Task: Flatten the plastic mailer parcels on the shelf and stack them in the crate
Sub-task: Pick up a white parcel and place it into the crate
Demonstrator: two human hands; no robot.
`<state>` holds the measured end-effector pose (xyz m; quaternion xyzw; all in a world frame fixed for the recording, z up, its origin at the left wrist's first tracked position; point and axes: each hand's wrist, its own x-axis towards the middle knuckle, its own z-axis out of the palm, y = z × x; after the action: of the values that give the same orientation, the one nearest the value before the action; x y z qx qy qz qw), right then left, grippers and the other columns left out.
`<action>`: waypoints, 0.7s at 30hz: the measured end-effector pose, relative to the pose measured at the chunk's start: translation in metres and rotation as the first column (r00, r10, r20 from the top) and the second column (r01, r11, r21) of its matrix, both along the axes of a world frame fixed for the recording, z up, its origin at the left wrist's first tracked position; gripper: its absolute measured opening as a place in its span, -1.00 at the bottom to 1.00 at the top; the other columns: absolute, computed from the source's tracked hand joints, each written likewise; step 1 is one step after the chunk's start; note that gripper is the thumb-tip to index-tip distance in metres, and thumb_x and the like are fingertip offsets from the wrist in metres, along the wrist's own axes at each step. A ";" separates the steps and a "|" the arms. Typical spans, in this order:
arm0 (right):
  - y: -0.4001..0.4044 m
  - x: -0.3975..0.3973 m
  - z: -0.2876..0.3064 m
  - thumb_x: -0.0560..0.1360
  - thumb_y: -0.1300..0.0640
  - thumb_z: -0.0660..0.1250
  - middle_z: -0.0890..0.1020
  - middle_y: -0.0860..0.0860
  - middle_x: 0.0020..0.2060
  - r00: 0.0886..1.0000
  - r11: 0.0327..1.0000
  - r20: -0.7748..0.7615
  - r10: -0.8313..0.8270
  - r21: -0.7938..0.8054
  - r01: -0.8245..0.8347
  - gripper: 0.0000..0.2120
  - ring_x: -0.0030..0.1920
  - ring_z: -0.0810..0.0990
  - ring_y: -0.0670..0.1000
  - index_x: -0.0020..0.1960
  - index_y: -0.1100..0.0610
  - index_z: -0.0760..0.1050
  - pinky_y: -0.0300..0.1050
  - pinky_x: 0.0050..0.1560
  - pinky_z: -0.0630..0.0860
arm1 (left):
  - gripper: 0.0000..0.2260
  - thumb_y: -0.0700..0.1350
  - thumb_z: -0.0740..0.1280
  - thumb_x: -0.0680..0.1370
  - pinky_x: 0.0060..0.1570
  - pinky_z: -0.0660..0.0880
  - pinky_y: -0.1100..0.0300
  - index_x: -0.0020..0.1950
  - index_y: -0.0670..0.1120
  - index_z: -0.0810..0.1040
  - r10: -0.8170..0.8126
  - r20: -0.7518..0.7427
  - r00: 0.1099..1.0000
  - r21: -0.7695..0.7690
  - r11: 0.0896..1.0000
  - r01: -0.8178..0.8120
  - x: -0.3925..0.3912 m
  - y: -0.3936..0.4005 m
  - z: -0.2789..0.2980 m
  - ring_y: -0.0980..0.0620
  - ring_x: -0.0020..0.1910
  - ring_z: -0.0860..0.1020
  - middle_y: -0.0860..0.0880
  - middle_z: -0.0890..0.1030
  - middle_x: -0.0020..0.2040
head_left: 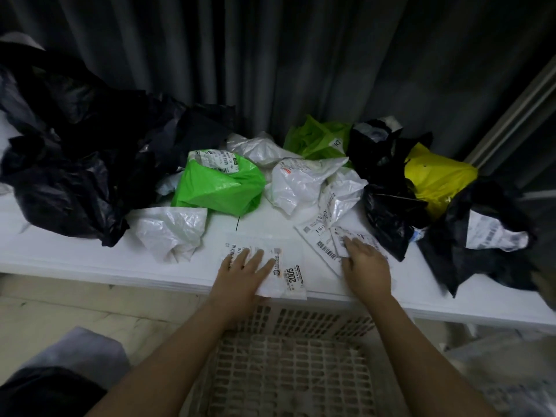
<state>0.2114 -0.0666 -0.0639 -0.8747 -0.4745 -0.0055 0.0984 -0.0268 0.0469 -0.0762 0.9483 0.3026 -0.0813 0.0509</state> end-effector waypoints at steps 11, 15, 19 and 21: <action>0.002 -0.022 0.004 0.36 -0.18 0.43 0.59 0.21 -0.10 0.972 0.977 0.209 0.109 -0.204 -0.066 -0.50 -0.05 0.55 0.26 0.11 0.18 0.60 0.26 0.07 0.47 | -0.40 -0.22 -0.02 0.34 0.08 0.55 -0.09 0.32 -0.13 0.51 0.118 0.465 0.877 0.062 0.984 -0.165 0.007 -0.010 0.049 -0.19 0.13 0.59 -0.18 0.59 0.21; -0.011 -0.013 -0.005 0.50 -0.16 0.22 0.05 0.20 0.52 0.998 0.983 0.034 0.050 -0.179 -0.044 -0.33 0.49 -0.05 0.35 0.54 -0.13 0.04 0.25 0.40 0.13 | -0.38 -0.23 -0.01 0.33 0.16 0.49 -0.13 0.37 -0.09 0.46 0.038 0.494 0.869 0.119 0.987 -0.111 0.028 -0.014 0.052 -0.22 0.21 0.53 -0.19 0.53 0.27; -0.019 0.003 -0.006 0.55 0.06 0.15 -0.01 0.16 0.55 0.988 0.957 0.009 0.156 -0.247 -0.149 -0.26 0.52 0.03 0.25 0.54 -0.14 -0.24 0.22 0.45 0.07 | -0.40 -0.25 0.03 0.35 0.15 0.47 -0.12 0.38 -0.08 0.45 -0.024 0.559 0.829 0.161 0.984 -0.080 0.056 -0.016 0.060 -0.25 0.19 0.48 -0.22 0.51 0.26; -0.024 0.004 -0.010 0.37 0.17 0.35 0.32 0.22 0.44 0.945 0.929 0.068 0.320 -0.216 -0.299 -0.09 0.40 0.35 0.28 0.57 -0.01 -0.11 0.28 0.30 0.33 | -0.41 -0.24 0.05 0.36 0.13 0.46 -0.04 0.37 -0.07 0.48 -0.028 0.589 0.807 0.190 0.976 -0.104 0.064 -0.019 0.063 -0.21 0.14 0.46 -0.20 0.52 0.23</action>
<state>0.2155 -0.0905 -0.0742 -0.7928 -0.6092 0.0137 -0.0162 0.0373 0.0279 -0.0134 0.9202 0.2979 0.2504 0.0418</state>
